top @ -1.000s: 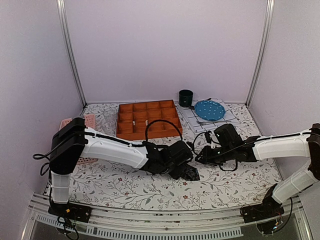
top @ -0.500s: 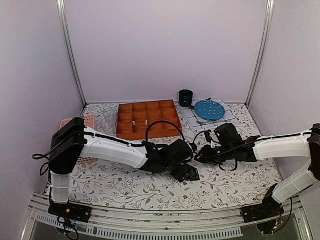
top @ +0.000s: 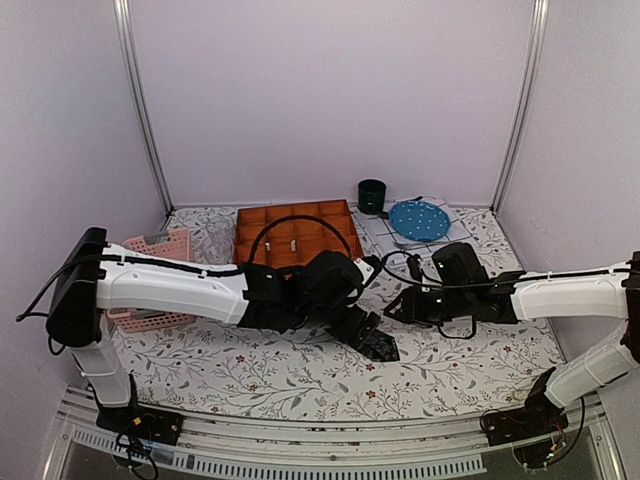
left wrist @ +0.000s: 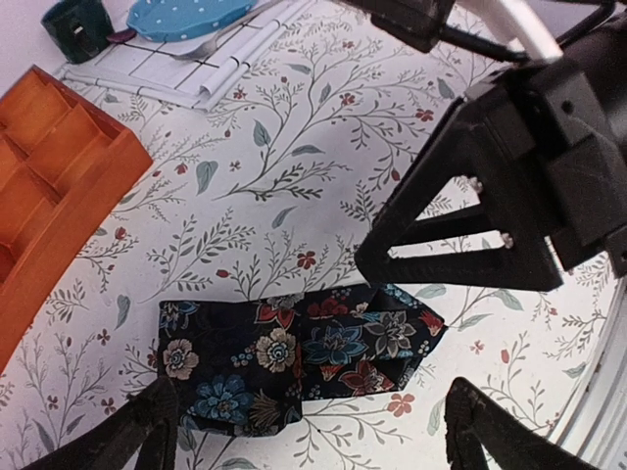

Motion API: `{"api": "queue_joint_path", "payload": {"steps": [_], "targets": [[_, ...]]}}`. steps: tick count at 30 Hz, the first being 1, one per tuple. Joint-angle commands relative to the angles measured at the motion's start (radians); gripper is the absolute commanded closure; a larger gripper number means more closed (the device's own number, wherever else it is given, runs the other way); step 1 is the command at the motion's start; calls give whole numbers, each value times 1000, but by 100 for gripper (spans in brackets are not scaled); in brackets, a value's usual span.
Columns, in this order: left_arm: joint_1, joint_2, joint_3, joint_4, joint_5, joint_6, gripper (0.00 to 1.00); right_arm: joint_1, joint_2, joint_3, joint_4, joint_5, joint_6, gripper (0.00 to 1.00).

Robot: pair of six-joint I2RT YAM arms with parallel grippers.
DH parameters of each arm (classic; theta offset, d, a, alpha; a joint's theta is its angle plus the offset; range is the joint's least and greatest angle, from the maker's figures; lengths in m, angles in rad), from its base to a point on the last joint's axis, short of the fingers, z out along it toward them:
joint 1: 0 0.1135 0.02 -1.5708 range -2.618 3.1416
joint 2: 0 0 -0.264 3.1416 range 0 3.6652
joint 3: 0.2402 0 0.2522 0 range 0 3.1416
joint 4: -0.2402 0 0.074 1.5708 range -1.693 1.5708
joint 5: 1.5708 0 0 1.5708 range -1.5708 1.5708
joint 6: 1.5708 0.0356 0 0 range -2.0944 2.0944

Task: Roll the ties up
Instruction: Roll the tie at the center of the board.

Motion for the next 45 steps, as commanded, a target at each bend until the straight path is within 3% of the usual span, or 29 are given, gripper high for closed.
{"api": "queue_joint_path", "payload": {"steps": [1,5,11,15,22,38,45], "targets": [[19,-94,-69,18,-15,-52,8,58,0,72,11,-36,-32,69],[80,-225,-214,90,-23,-145,8,97,71,152,36,-68,-40,75],[246,-392,-443,210,112,-282,10,117,244,265,68,-129,-23,84],[314,-423,-524,240,162,-336,13,116,341,317,69,-149,-13,86],[337,-411,-560,260,182,-345,14,117,448,334,59,-149,-11,87],[349,-360,-576,286,230,-335,15,117,393,176,78,-99,34,88],[350,-365,-577,284,226,-336,15,117,243,229,-1,-105,7,85]]}}
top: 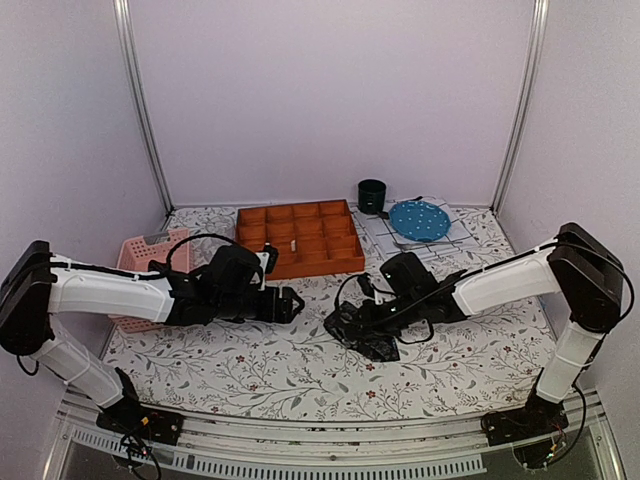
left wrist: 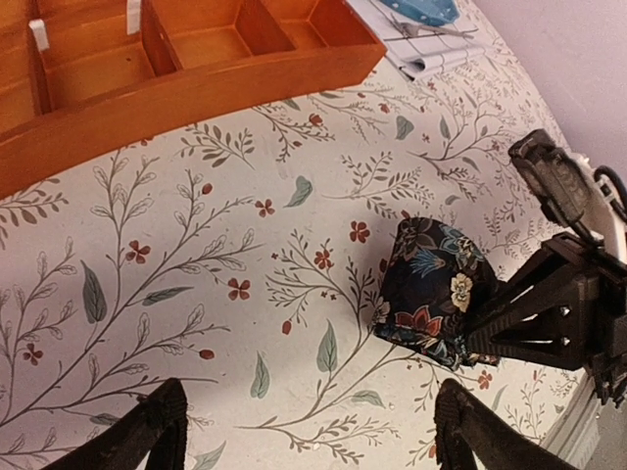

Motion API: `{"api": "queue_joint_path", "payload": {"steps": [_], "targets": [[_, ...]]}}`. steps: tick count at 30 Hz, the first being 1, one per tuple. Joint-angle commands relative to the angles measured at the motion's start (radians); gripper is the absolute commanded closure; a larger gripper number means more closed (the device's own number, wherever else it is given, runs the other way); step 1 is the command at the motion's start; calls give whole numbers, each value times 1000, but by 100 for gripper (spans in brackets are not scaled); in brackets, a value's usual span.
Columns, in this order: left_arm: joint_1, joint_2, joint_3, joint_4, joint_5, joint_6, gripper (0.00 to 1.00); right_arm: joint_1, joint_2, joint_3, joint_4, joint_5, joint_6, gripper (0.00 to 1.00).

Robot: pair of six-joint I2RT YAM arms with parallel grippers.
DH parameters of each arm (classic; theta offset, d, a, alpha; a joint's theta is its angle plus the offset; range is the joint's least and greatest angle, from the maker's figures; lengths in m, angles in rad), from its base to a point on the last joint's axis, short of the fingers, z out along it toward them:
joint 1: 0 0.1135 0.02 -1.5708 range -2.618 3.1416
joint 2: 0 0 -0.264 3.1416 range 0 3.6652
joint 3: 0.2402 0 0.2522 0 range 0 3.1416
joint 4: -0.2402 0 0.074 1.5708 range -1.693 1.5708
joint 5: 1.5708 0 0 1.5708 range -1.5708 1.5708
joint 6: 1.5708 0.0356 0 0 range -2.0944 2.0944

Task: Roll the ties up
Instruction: Roll the tie at the center of the board.

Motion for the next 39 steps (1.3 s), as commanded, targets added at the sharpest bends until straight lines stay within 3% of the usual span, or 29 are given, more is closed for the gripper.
{"api": "queue_joint_path", "payload": {"steps": [1,12,17,21,39], "targets": [[11,-3,-11,18,5,-5,15,4,-166,44,-131,29,-31,83],[12,-10,-15,21,9,-13,15,5,-265,215,-348,78,-150,66],[12,-26,-30,16,-1,-19,15,36,-175,343,-560,249,-297,24],[14,-40,-42,2,-20,-20,15,44,-79,423,-660,279,-404,0],[37,-49,-80,-1,-25,-33,15,80,179,509,-655,239,-591,0]]}}
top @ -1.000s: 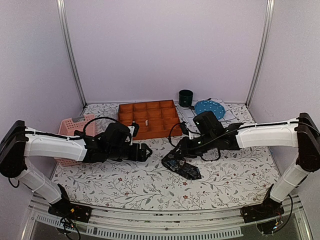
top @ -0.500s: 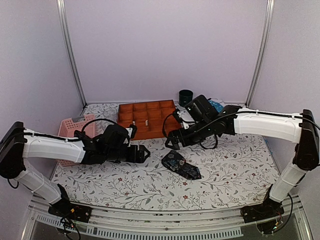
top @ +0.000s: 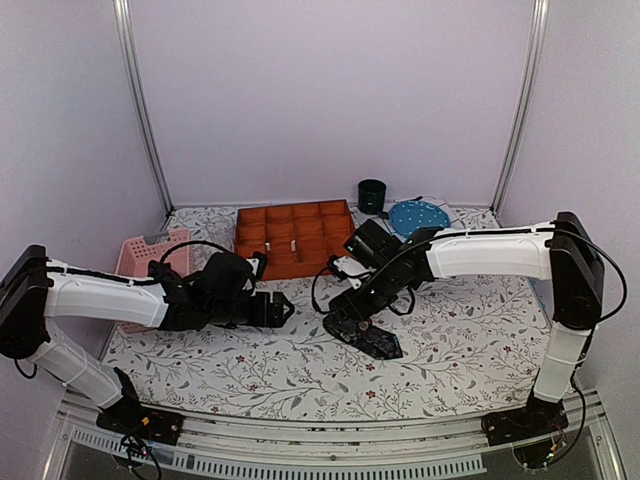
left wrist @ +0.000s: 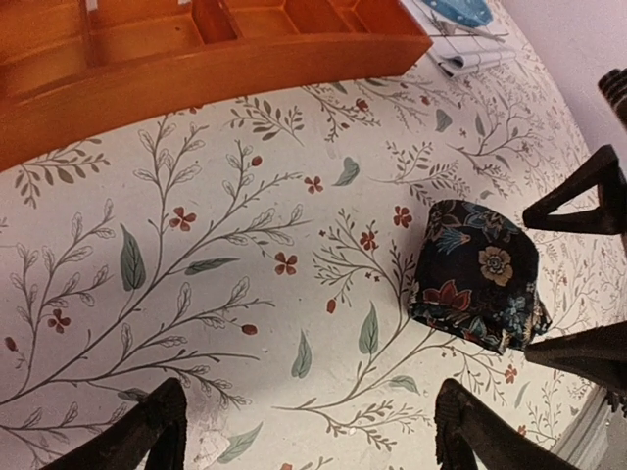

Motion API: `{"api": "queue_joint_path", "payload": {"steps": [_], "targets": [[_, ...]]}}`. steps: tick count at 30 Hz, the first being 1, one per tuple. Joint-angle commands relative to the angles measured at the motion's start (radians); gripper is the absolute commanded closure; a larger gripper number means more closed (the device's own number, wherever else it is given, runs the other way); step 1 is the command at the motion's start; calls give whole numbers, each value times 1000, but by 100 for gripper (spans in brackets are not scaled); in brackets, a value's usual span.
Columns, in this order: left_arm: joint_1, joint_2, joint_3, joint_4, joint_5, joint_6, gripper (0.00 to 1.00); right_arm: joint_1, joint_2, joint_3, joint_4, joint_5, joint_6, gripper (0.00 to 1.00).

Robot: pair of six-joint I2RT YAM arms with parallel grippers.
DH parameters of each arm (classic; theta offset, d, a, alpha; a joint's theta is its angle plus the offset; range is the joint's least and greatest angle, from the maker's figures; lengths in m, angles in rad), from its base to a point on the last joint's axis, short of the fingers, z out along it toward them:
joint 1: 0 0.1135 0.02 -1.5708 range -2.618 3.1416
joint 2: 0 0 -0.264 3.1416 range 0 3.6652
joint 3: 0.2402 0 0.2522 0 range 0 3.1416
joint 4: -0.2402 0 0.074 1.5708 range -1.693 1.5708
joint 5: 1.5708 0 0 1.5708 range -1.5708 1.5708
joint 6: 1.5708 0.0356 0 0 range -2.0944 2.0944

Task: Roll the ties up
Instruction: Roll the tie at the center of the board.

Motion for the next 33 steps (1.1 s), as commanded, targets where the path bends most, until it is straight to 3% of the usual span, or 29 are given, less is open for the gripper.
{"api": "queue_joint_path", "payload": {"steps": [1,9,17,23,33], "targets": [[21,-12,-13,2,3,1,15,15,99,41,-2,-23,-43,1],[26,-1,-17,9,14,-1,15,15,179,72,-36,84,-61,0],[29,9,-14,15,23,-1,15,15,218,74,-30,55,-78,1],[31,16,-14,16,29,-3,15,15,226,69,-25,51,-93,13],[32,22,-13,21,34,-6,15,15,210,55,-13,33,-113,45]]}}
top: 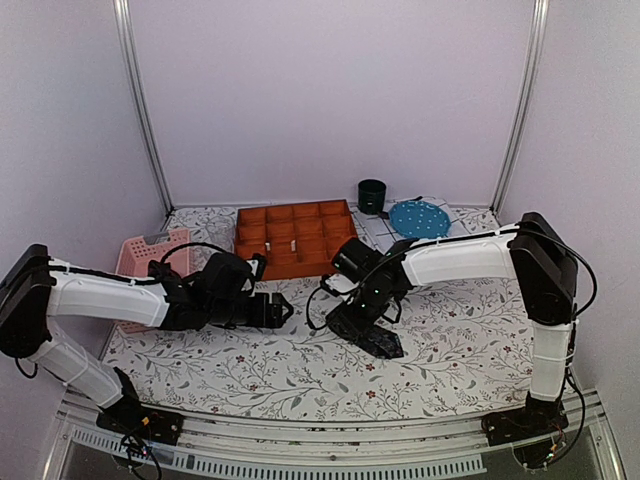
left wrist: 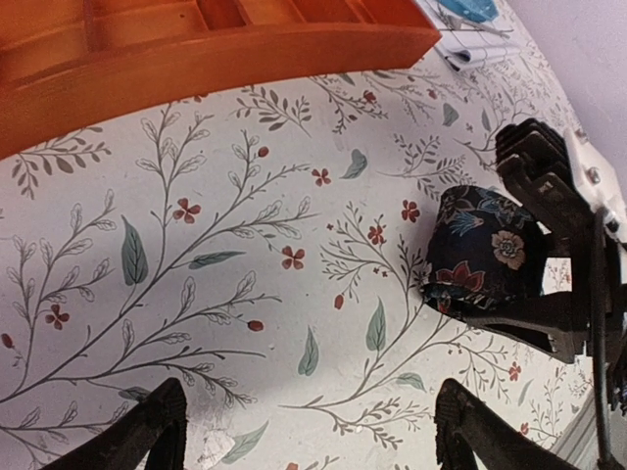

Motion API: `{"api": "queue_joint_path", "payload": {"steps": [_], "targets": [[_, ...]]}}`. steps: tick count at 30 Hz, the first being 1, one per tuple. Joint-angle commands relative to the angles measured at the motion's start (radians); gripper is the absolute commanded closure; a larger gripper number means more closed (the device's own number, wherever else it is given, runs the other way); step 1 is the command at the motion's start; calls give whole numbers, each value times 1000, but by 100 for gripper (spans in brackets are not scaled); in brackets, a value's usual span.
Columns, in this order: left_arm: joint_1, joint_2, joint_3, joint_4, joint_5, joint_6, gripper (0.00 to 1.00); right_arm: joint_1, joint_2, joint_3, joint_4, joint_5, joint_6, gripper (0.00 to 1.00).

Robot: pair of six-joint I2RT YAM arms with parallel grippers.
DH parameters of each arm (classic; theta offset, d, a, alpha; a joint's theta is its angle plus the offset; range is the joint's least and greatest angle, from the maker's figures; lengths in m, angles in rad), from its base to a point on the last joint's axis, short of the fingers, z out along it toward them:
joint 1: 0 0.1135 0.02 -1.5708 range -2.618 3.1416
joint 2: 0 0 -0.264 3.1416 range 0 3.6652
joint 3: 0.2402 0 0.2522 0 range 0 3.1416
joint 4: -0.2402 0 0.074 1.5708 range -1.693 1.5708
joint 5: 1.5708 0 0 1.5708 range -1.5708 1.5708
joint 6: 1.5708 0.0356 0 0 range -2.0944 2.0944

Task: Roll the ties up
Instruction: Roll the tie at the center of the board.

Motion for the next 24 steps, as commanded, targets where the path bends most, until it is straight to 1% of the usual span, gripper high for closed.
{"api": "queue_joint_path", "payload": {"steps": [1,2,4,6,7,8,11,13,16,24], "targets": [[15,12,-6,15,8,-4,15,6,46,-3,8,-18,-15,50],[14,13,-7,17,11,-4,15,6,44,-3,9,-21,-15,54],[14,15,-8,18,13,-5,15,6,42,-6,10,-23,-15,57],[14,17,-8,21,17,-6,15,5,41,-4,7,-24,-15,56],[13,18,-7,22,19,-6,15,5,39,-4,5,-21,-15,50],[15,19,-7,23,20,-6,15,5,35,-3,4,-19,-9,41],[14,18,-8,23,20,-4,15,5,-12,-4,11,-27,12,18],[14,18,-7,24,21,-3,15,4,-60,-2,19,-43,30,9],[15,16,-3,30,27,0,15,0,-134,20,15,-62,54,0],[29,0,16,48,67,0,14,-32,-348,23,31,-90,128,1]]}}
